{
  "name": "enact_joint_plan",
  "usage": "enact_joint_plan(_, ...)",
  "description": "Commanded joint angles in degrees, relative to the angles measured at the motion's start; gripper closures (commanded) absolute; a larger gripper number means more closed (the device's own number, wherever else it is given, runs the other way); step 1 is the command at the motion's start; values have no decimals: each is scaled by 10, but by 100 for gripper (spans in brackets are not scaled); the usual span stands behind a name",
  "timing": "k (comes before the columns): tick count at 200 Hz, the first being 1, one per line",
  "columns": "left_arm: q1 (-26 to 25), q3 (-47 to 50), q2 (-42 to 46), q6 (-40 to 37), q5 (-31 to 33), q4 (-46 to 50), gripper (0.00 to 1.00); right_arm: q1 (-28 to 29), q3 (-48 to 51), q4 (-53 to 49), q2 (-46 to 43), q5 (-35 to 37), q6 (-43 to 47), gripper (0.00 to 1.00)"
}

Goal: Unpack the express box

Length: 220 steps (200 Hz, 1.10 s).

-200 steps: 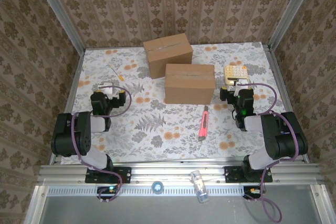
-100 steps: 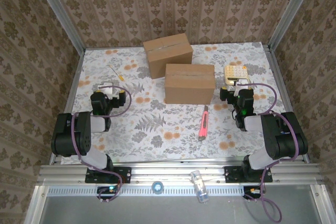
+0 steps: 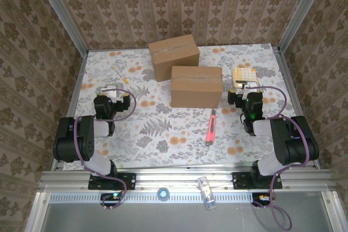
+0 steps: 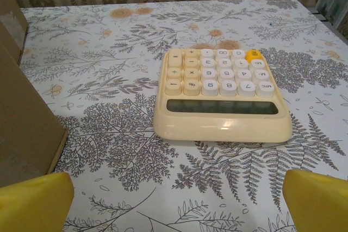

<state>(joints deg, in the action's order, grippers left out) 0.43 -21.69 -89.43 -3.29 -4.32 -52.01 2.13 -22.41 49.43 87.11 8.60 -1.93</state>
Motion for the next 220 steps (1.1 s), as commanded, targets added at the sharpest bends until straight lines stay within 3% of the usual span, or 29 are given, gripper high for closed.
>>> enact_joint_plan(1, 3, -9, 4, 0, -7, -3, 0, -2, -6, 1, 5, 8, -8, 0)
enact_joint_plan(16, 3, -9, 3, 0, -3, -4, 0, -4, -6, 1, 5, 3, -9, 0)
enact_joint_plan(40, -7, 0, 51, 8, 60, 14, 0, -6, -10, -19, -13, 2, -12, 0)
enact_joint_plan(64, -63, -36, 197, 3, 194, 180, 0, -6, -95, -265, -122, 41, -34, 0)
enact_joint_plan(83, -75, -130, 285, 77, 204, 382, 0, -6, -198, -452, -161, 61, -68, 0)
enact_joint_plan(114, -95, -272, 299, 165, 97, 569, 0, -5, -350, -669, -157, 1, -106, 0)
enact_joint_plan(148, -196, -381, 247, 196, 30, 682, 0, 6, -479, -819, -100, -158, -151, 0)
enact_joint_plan(175, -262, -453, 160, 238, -27, 718, 0, 28, -530, -833, -31, -258, -200, 0)
enact_joint_plan(220, -328, -548, 14, 261, -60, 721, 0, 52, -568, -809, 43, -242, -245, 0)
